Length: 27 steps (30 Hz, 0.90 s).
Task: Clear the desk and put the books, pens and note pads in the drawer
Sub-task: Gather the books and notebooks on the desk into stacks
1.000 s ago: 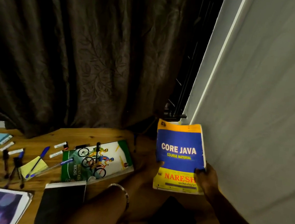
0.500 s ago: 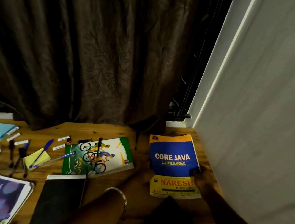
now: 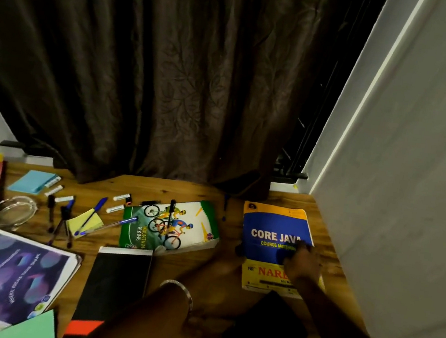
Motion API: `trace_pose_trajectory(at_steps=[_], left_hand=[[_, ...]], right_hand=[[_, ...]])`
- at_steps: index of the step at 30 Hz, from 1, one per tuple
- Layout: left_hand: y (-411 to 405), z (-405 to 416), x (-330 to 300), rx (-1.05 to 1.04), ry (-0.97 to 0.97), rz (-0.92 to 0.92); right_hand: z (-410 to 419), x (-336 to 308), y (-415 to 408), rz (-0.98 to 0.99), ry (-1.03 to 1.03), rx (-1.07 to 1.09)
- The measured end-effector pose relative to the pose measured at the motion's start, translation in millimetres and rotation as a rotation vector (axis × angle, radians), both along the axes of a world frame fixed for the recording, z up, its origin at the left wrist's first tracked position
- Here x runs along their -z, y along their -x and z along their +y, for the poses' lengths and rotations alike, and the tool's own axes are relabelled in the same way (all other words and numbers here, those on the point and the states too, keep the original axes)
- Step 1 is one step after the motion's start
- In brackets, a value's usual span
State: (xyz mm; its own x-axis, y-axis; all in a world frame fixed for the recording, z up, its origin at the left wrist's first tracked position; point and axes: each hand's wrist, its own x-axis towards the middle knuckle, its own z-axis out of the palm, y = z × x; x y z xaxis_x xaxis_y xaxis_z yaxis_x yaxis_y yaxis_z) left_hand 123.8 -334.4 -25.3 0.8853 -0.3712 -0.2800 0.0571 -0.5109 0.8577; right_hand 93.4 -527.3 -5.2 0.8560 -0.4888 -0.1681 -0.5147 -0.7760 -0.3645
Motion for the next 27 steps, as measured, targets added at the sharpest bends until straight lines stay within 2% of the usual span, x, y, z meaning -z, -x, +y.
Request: trace_pose_trajectory(at_steps=[5,10,13,17,22,27], left_hand=[[1,60,-9,-0.095,-0.193,-0.118],[3,151,-19,-0.284,-0.215,-0.163],[12,210,-23,-0.374,-0.227,-0.161],[29,288,-19,-0.59,-0.183,-0.111],[62,366,-20,-0.752,-0.178,-0.096],[87,420,-14,-0.853,-0.31,-0.029]], right_hand=[[72,-14,-9,-0.023,0.012,-0.149],[164,-6,-25,-0.017,-0.053,-0.329],[220,0,-32,-0.033,-0.103,-0.418],[296,-8,-33,-0.009,-0.006,-0.535],[384,2,-31,-0.036,-0.005,-0.692],[452,21,-28,0.047,-0.02,-0.868]])
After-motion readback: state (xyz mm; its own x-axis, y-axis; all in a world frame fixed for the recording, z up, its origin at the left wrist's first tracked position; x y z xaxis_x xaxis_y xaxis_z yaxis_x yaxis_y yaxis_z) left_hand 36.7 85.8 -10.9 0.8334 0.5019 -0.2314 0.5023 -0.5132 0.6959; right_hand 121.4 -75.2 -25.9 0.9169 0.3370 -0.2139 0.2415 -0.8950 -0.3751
